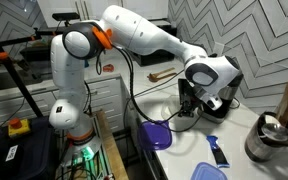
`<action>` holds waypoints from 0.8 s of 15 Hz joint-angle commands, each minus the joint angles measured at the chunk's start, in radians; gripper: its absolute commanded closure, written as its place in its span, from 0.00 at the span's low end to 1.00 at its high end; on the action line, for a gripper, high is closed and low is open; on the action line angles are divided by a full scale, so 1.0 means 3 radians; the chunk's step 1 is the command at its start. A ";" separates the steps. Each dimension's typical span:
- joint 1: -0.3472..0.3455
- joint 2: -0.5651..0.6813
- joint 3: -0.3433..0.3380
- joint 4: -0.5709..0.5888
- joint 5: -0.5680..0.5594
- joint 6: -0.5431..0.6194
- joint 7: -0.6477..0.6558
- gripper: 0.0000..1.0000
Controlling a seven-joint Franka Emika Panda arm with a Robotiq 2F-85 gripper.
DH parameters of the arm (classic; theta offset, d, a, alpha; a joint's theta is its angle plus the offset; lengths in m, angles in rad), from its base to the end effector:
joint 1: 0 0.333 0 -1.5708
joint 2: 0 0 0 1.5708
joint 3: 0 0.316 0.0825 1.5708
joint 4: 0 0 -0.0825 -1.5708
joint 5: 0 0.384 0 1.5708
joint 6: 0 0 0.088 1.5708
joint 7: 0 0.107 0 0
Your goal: Remove the lid from the container to the right, remove the packet inside then stack it with the container to the left
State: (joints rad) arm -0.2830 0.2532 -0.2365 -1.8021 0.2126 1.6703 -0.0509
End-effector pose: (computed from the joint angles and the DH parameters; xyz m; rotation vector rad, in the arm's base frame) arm 0.5166 -0.2633 0.3848 -2.7589 0.7549 0.4623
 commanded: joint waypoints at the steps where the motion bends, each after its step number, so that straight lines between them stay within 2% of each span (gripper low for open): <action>1: -0.0015 -0.0065 0.0019 -0.0043 0.0094 0.0137 0.0014 0.54; 8: 0.0033 -0.0424 0.0018 -0.0064 0.0083 -0.0090 0.0135 0.02; 12: 0.0054 -0.0703 0.0005 -0.0038 -0.0007 -0.0288 0.0146 0.00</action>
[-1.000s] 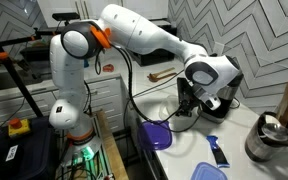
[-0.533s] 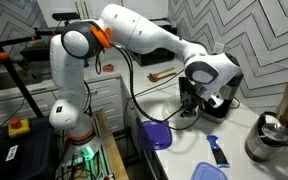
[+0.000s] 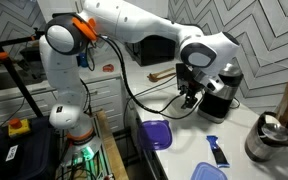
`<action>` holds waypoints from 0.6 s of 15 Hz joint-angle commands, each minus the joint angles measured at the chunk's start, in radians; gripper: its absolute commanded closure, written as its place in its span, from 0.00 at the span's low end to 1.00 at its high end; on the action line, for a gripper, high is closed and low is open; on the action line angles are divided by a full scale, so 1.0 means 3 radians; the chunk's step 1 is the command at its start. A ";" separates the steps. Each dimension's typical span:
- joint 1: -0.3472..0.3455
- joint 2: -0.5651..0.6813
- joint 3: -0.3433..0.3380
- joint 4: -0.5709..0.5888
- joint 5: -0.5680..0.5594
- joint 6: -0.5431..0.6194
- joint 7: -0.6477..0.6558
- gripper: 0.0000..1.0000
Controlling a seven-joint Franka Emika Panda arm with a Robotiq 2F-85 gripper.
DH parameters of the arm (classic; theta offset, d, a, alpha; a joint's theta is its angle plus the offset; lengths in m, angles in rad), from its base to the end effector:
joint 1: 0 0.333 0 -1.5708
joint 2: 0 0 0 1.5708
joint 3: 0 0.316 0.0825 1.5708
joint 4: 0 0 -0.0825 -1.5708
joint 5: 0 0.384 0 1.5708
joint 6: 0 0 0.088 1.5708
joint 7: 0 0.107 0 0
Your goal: Remove the lid from the container to the right, remove the packet inside then stack it with the container to the left
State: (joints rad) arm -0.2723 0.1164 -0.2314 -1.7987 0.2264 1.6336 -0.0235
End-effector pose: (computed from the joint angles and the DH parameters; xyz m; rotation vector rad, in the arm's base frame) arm 0.5063 -0.2482 0.4616 -2.7646 0.7479 0.3123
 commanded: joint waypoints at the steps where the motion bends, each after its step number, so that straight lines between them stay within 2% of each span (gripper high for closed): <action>1: 0.0014 -0.0308 -0.0017 -0.0032 -0.0050 -0.0237 0.0020 0.00; 9: 0.0056 -0.0837 0.0002 0.0070 -0.0307 -0.0465 0.0069 0.00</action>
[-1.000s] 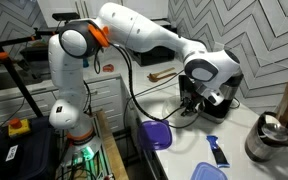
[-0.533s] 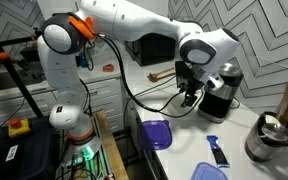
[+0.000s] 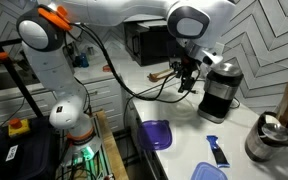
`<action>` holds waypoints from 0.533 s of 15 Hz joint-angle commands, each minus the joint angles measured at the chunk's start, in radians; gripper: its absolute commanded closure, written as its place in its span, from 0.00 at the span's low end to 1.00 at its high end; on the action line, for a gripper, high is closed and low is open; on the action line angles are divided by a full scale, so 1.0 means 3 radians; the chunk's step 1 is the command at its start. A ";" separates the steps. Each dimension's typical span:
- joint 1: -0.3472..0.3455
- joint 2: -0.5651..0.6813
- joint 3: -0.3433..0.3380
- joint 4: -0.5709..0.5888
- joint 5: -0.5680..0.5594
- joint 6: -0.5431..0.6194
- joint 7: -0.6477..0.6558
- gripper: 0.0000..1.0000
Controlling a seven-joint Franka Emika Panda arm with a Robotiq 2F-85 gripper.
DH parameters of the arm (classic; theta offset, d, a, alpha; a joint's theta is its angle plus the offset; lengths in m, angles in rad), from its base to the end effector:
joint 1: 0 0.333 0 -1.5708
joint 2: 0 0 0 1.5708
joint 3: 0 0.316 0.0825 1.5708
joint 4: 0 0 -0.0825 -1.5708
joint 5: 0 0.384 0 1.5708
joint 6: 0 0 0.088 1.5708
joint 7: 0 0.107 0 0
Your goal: Remove the lid from the container to the right, remove the packet inside then stack it with the container to the left
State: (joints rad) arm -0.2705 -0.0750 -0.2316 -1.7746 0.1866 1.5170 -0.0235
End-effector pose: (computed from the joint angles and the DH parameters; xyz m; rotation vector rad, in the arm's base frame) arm 0.4621 -0.2343 0.5668 -2.8072 0.6924 0.1818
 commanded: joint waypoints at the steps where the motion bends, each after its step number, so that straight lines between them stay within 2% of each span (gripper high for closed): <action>1: 0.0058 -0.0268 0.0011 -0.0013 -0.0237 -0.0059 0.0076 0.00; 3: 0.0079 -0.0391 0.0037 -0.0001 -0.0356 -0.0051 0.0091 0.00; 4: 0.0070 -0.0234 -0.0018 0.0057 -0.0212 -0.0021 0.0006 0.00; 8: 0.0092 -0.0350 0.0004 0.0063 -0.0290 -0.0021 0.0021 0.00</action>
